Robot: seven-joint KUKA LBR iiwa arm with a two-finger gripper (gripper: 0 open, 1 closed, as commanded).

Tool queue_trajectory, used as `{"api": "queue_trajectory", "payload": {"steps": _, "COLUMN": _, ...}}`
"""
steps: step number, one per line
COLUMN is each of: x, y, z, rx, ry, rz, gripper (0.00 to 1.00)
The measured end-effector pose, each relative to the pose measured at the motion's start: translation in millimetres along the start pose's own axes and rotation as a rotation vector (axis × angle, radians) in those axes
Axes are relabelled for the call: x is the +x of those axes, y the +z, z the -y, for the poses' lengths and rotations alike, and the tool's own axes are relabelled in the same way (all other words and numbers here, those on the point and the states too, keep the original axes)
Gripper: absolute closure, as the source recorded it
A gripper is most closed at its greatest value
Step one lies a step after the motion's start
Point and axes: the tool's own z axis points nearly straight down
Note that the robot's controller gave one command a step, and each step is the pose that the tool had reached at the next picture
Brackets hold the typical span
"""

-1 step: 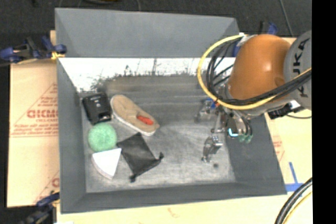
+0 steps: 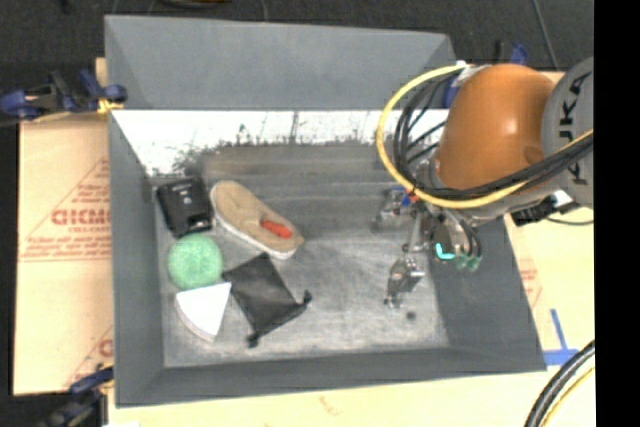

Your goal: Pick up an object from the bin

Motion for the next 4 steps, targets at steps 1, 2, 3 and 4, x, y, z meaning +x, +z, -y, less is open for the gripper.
{"api": "queue_trajectory", "payload": {"steps": 1, "x": 7.8, "y": -111, "z": -3, "rx": 0.000, "ry": -0.109, "rz": 0.006, "gripper": 1.00}}
{"api": "queue_trajectory", "payload": {"steps": 2, "x": 7.8, "y": -111, "z": -3, "rx": 0.000, "ry": -0.109, "rz": 0.006, "gripper": 1.00}}
{"api": "queue_trajectory", "payload": {"steps": 3, "x": 2.8, "y": -79, "z": -6, "rx": 0.001, "ry": -0.172, "rz": 0.010, "gripper": 1.00}}
{"api": "queue_trajectory", "payload": {"steps": 4, "x": -3.3, "y": -35, "z": -49, "rx": 0.000, "ry": -0.188, "rz": 0.007, "gripper": 1.00}}
